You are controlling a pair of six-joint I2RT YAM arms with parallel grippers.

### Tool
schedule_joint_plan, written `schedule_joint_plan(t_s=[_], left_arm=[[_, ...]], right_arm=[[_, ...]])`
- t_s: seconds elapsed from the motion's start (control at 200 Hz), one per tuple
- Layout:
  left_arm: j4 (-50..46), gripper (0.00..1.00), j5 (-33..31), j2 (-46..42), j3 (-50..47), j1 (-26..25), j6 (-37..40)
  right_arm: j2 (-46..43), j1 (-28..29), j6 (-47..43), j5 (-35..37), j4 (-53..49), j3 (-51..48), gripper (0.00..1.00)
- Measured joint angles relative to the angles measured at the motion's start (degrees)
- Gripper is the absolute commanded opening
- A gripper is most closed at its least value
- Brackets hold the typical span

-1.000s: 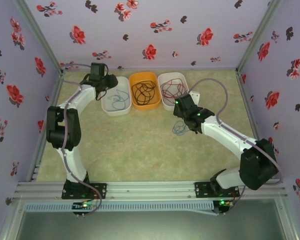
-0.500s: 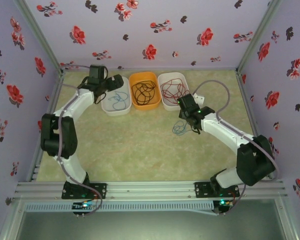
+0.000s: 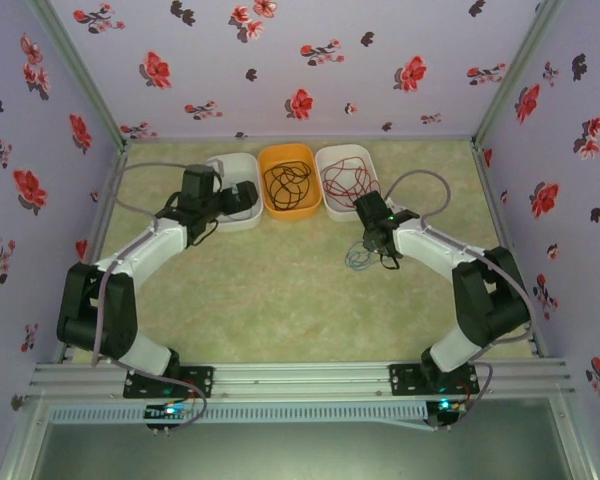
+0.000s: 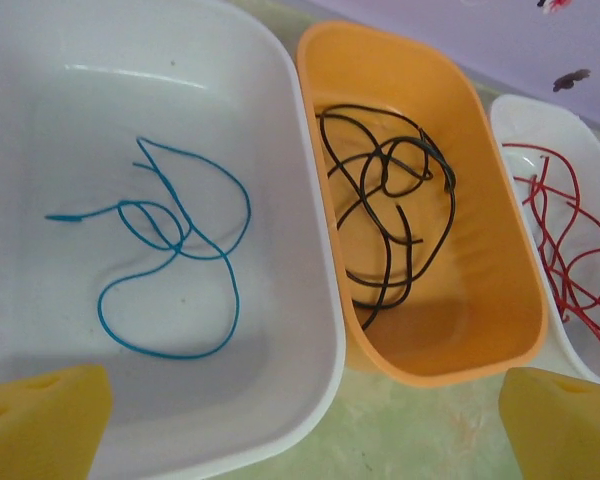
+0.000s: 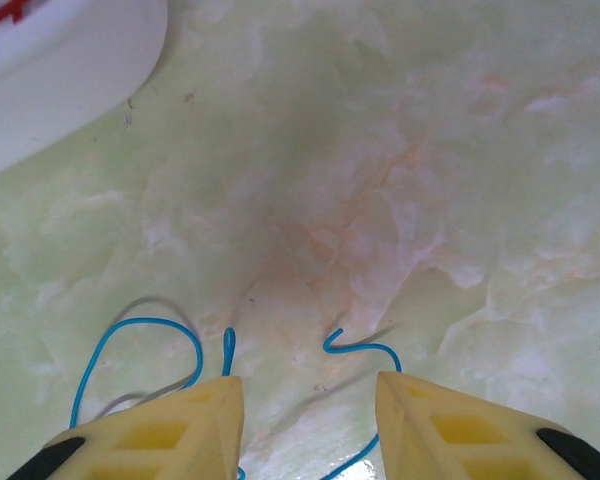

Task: Untangle the cables

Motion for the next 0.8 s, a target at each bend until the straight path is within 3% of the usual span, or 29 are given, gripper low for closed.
schedule_joint_plan(t_s=[0.38, 0.48, 0.58, 0.8], left_arm=[[4.22, 1.00, 1.42, 0.00, -0.57, -0.46, -1.20], [4.20, 1.00, 1.42, 0.00, -0.83, -0.46, -1.29], [4.24, 1.00, 1.42, 0.00, -0.92, -0.48, -1.44], [4.20, 1.00, 1.42, -0.57, -1.20, -0.46, -1.42]], right_arm=[[6.01, -1.20, 0.63, -5.75, 4.52, 0.00, 0.36], [6.80, -1.31, 0.79, -6.84, 5.60, 0.00, 0.28], [7.45, -1.68, 1.20, -8.35, 6.97, 0.00, 0.13], [6.32, -1.90, 0.81, -10.82, 10.54, -1.38, 0.04]])
